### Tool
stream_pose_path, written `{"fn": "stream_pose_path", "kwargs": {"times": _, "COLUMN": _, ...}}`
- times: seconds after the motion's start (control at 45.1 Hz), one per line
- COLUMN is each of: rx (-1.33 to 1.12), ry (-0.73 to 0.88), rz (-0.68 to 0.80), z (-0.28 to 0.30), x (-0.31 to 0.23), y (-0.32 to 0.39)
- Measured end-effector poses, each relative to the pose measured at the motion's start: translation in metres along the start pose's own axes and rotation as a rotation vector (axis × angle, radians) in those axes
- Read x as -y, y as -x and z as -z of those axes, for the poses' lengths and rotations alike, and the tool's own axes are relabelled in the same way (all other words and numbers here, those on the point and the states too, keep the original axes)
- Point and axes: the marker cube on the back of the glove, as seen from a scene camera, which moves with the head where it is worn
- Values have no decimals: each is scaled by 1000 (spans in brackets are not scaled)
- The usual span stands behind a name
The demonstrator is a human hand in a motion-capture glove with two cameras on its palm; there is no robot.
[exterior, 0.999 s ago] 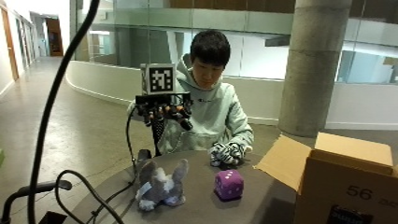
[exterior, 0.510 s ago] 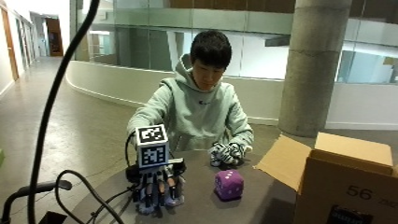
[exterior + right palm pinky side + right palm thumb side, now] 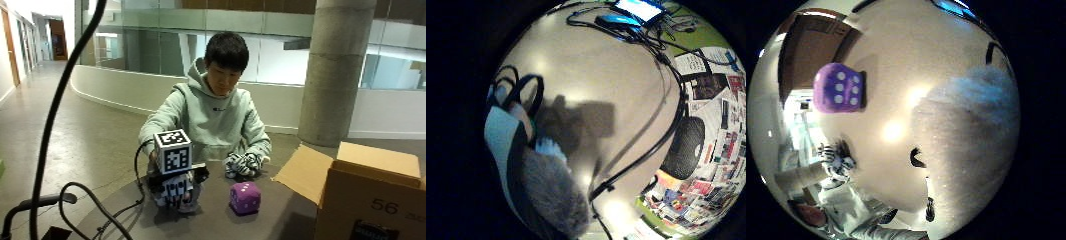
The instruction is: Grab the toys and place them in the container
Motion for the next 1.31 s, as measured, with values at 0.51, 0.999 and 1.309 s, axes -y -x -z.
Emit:
{"fn": "stream_pose_path", "kwargs": {"times": 0.51, "rx": -62, "ry": -152, "rz": 136, "z": 223, "x": 14, "y": 166}}
{"fn": "stream_pose_path", "kwargs": {"times": 0.999, "rx": 88, "ry": -375, "rz": 211, "z": 282, "x": 137, "y": 336}}
{"fn": "stream_pose_path", "kwargs": {"times": 1.309, "rx": 168, "ry": -360, "rz": 261, "z": 253, "x": 134, "y": 338}}
